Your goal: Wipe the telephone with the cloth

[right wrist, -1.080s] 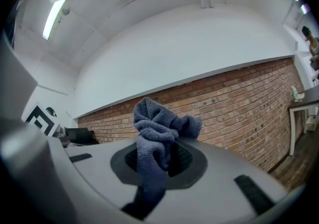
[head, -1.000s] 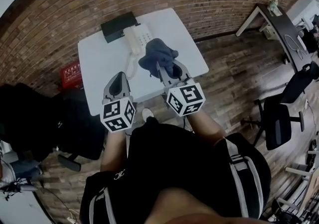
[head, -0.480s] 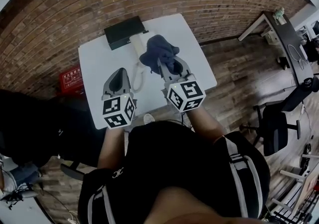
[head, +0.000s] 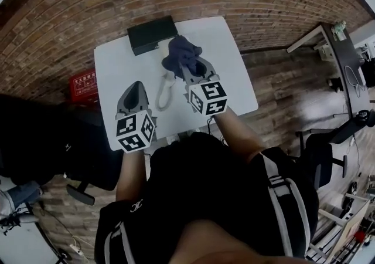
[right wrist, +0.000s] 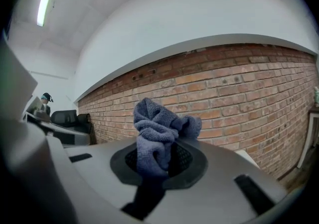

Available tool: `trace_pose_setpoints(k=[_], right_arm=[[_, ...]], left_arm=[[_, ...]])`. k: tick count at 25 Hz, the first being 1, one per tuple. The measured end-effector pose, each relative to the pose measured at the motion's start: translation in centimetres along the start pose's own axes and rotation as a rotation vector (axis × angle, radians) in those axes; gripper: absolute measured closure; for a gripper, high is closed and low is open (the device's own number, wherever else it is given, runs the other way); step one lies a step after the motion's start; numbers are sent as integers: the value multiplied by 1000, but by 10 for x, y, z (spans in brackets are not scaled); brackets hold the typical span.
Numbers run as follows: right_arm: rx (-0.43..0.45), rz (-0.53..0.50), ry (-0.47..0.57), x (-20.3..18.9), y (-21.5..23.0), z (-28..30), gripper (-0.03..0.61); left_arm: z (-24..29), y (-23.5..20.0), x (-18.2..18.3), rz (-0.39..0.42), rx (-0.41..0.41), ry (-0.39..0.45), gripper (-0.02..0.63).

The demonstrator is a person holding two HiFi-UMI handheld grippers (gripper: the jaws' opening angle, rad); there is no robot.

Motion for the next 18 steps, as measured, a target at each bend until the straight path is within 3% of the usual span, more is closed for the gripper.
trace_pose_setpoints(k=[5, 18], right_arm=[[39, -78, -38, -12, 10, 37, 551], [60, -23, -235, -72, 52, 123, 551]], left_arm=[[5, -9, 1, -14, 64, -11, 617], [-6, -31, -14, -61, 246, -48, 617]])
Point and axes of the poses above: the fingertips, and each gripper's own axes: z forward along the fingers, y to its right, x out of its top, the point moved 1 cm from there along -z, backward along the fingers, and after that the axes turned 7 degrees about z, right-handed, at the moved point
